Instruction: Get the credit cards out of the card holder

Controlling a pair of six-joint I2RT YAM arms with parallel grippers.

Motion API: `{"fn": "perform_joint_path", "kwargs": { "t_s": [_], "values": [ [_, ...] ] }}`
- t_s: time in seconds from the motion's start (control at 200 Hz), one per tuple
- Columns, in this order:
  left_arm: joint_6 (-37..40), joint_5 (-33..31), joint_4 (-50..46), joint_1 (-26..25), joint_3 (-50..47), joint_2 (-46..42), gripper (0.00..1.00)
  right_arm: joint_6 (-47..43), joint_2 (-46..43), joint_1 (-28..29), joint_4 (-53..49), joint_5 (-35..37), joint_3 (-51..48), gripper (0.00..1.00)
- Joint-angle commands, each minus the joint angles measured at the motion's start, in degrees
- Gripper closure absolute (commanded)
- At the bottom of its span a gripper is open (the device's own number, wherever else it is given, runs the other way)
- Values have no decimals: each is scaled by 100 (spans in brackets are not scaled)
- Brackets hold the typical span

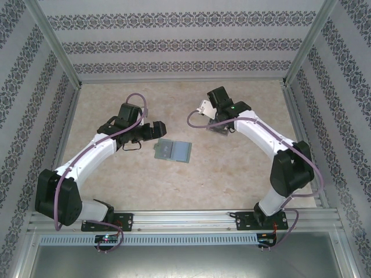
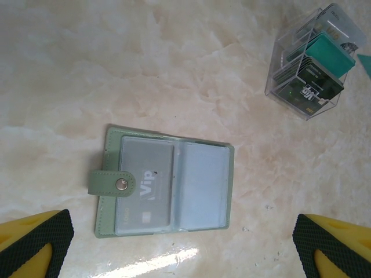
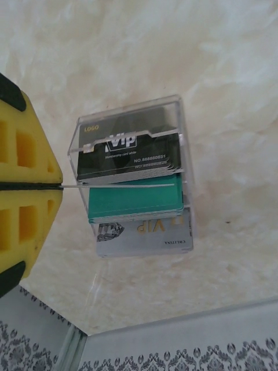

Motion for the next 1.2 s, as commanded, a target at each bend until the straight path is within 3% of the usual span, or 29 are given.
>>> {"fn": "perform_joint_path", "kwargs": {
  "t_s": [0.0, 0.525, 0.904, 0.984, 1.044, 1.194],
  "values": [
    [134, -125, 29, 1, 55, -52, 0, -720, 243, -112, 207, 287, 299, 100],
    [139, -186, 11, 31, 85, 29, 0, -584, 1057, -364, 336, -44, 503, 100],
    [130, -165, -31, 44, 63, 27, 0, -305, 1573, -528, 558, 106, 782, 100],
    [130, -179, -53, 48, 41, -12, 0, -163, 1631, -585, 686, 235, 831, 91],
    [125, -187, -69, 54, 26, -38, 0, 21, 1665, -641, 805, 419, 871, 63],
    [108, -199, -69, 55, -16, -69, 0, 293, 1676, -726, 1064, 947, 928, 69]
  ]
}}
